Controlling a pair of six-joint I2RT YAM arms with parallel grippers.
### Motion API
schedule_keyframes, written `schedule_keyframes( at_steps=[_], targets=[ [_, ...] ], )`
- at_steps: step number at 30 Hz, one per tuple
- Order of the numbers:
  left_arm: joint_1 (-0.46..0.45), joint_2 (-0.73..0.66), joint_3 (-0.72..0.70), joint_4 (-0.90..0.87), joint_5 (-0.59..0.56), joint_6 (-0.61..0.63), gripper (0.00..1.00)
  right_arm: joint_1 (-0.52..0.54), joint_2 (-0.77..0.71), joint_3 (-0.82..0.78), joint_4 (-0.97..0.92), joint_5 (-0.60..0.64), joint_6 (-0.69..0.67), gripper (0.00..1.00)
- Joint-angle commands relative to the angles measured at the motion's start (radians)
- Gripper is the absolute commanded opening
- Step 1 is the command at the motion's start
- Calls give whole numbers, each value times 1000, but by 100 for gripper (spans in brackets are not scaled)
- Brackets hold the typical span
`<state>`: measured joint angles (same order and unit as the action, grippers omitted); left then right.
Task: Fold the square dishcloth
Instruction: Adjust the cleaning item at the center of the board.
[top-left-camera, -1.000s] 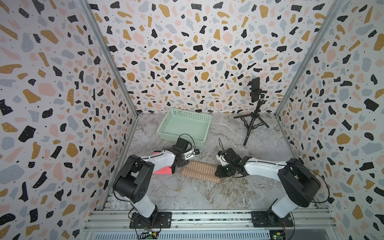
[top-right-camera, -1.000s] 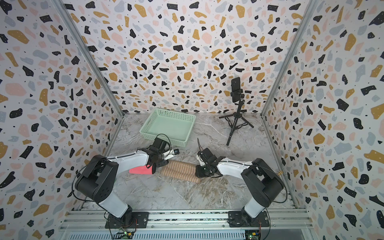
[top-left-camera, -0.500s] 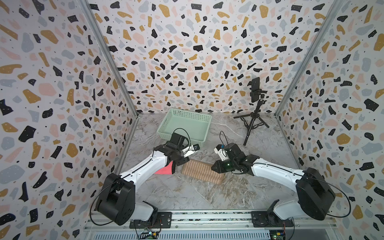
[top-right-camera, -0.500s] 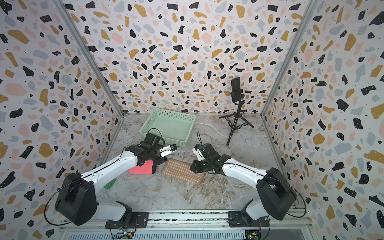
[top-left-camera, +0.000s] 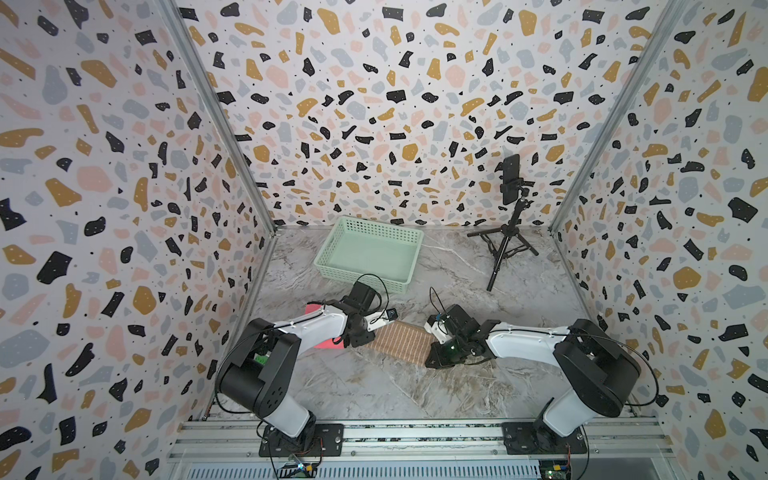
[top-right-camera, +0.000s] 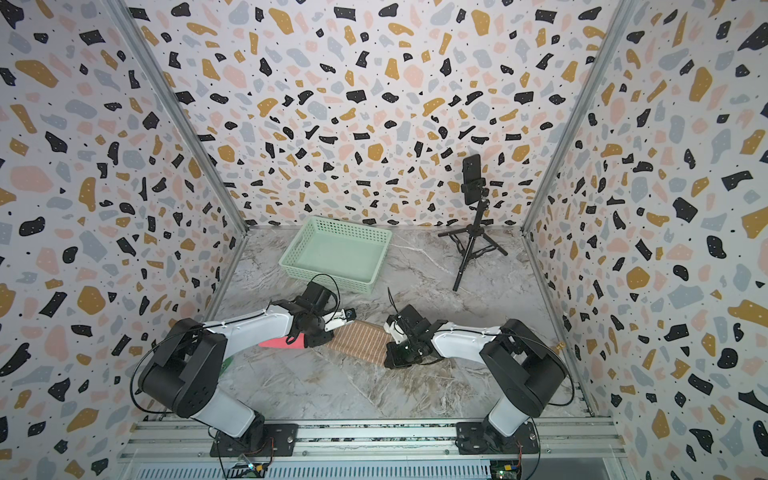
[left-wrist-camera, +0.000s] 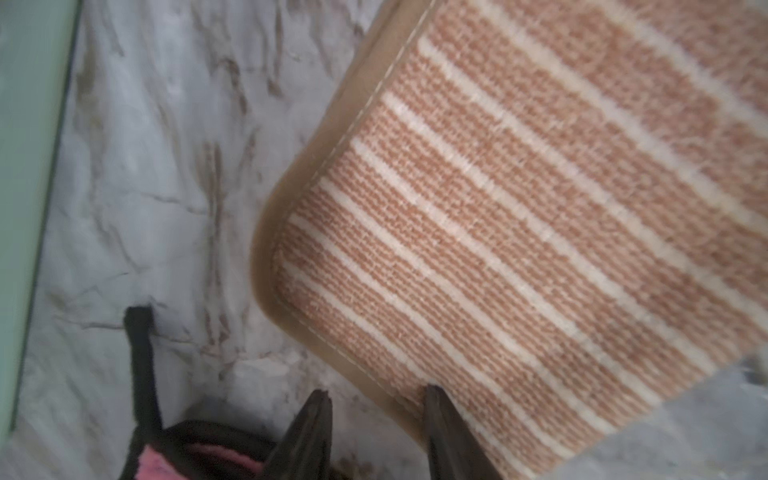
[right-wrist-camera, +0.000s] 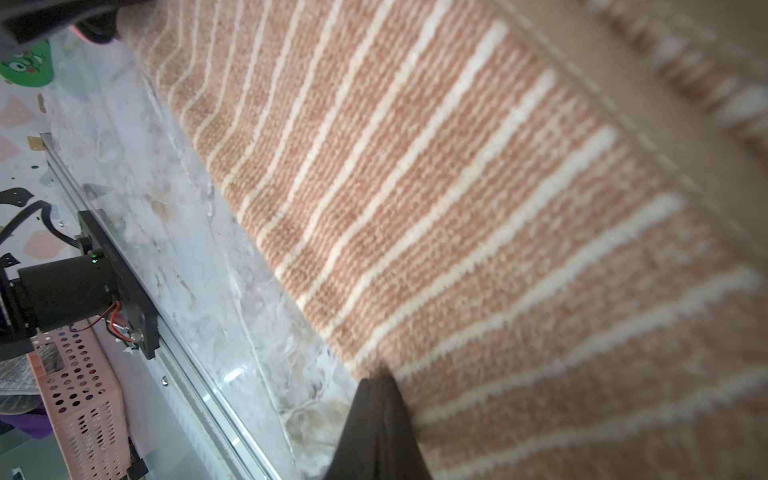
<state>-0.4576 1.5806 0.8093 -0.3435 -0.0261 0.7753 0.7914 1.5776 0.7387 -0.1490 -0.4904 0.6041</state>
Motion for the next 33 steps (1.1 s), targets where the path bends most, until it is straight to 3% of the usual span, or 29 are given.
schedule_keyframes(
  at_steps=[1, 3, 10, 14, 19, 26, 28, 33],
  targets=[
    [0, 26, -21, 35, -71, 34, 41, -18, -99, 69, -75, 27, -33, 13],
    [0, 32, -5, 42, -75, 40, 41, -55, -92, 118, -113, 73, -45, 16],
    [0, 30, 20, 36, -61, 55, 43, -103, 125, 239, -193, 252, -100, 8],
    [-1, 48, 37, 30, -62, 58, 44, -95, 164, 193, -193, 251, -100, 4],
    [-19, 101, 86, 46, -67, 62, 44, -7, 43, 24, -145, 234, -51, 0],
    [-121, 215, 186, 89, -53, 80, 45, 207, -208, -181, 28, 161, 158, 1],
    [-157, 240, 212, 94, -40, 82, 45, 218, -265, -208, 70, 130, 198, 3],
    [-197, 205, 225, 144, -18, 72, 51, 180, -396, -189, -59, 187, 144, 6]
  ],
)
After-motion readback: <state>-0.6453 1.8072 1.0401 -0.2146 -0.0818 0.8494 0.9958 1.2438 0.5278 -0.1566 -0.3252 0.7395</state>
